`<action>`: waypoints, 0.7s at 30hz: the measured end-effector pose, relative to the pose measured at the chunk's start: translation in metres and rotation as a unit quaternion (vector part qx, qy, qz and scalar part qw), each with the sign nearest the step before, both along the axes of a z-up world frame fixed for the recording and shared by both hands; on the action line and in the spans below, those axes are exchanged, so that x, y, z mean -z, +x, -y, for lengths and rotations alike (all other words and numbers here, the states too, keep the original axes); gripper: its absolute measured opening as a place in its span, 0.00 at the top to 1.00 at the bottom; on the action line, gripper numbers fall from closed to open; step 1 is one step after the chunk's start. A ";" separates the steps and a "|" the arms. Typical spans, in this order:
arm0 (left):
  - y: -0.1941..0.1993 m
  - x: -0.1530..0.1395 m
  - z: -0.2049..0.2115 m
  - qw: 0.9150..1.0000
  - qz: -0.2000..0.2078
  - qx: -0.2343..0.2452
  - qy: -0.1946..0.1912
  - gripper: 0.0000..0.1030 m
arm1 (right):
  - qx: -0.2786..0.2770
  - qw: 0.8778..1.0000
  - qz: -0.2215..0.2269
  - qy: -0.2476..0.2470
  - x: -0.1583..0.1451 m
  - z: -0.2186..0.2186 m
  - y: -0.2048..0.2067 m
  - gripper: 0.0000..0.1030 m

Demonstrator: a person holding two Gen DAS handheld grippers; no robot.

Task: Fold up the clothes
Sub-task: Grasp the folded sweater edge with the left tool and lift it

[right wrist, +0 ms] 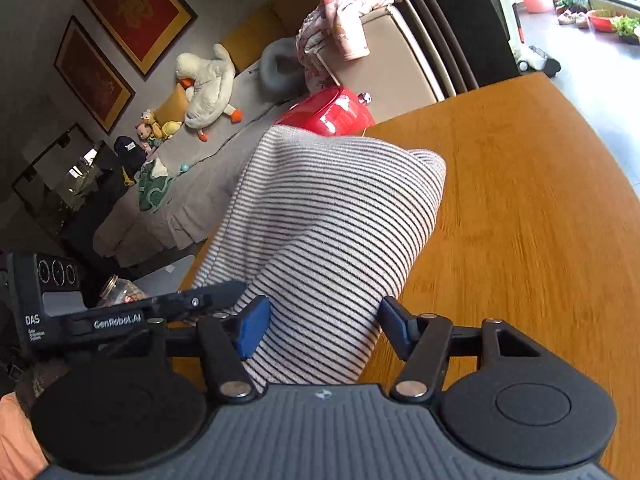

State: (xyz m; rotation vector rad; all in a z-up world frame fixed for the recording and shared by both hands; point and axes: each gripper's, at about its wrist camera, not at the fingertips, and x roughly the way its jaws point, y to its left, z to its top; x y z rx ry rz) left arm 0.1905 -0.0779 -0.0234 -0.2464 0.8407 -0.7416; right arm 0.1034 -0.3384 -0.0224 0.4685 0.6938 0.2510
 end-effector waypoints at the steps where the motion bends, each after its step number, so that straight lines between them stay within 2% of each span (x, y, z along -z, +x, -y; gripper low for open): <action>1: -0.001 0.002 0.005 1.000 -0.009 0.009 -0.010 0.51 | 0.004 1.000 0.003 -0.014 -0.001 0.001 0.004 0.41; 5: -0.007 0.008 0.030 0.999 -0.019 0.046 -0.021 0.51 | 0.028 0.995 0.015 -0.098 -0.008 0.011 0.027 0.41; 8: -0.007 0.008 0.032 0.998 -0.022 0.056 -0.029 0.50 | 0.036 0.990 0.020 -0.135 -0.010 0.014 0.032 0.40; 11: -0.003 -0.001 0.017 0.998 -0.022 0.039 -0.054 0.51 | 0.031 0.986 0.046 -0.160 -0.021 0.009 0.019 0.39; 14: 0.004 -0.015 0.000 0.998 -0.001 0.005 -0.067 0.52 | 0.007 0.979 0.091 -0.185 -0.035 -0.005 0.003 0.40; 17: 0.013 -0.018 -0.001 0.999 0.019 -0.023 -0.043 0.56 | -0.049 0.975 0.107 -0.189 -0.036 -0.029 -0.008 0.40; 20: 0.023 -0.012 0.006 0.999 0.024 -0.035 -0.002 0.66 | -0.099 0.970 0.067 -0.211 -0.012 -0.057 -0.008 0.40; 21: 0.025 -0.005 0.008 0.999 0.019 -0.036 0.014 0.68 | -0.108 0.965 0.070 -0.227 -0.007 -0.063 -0.011 0.40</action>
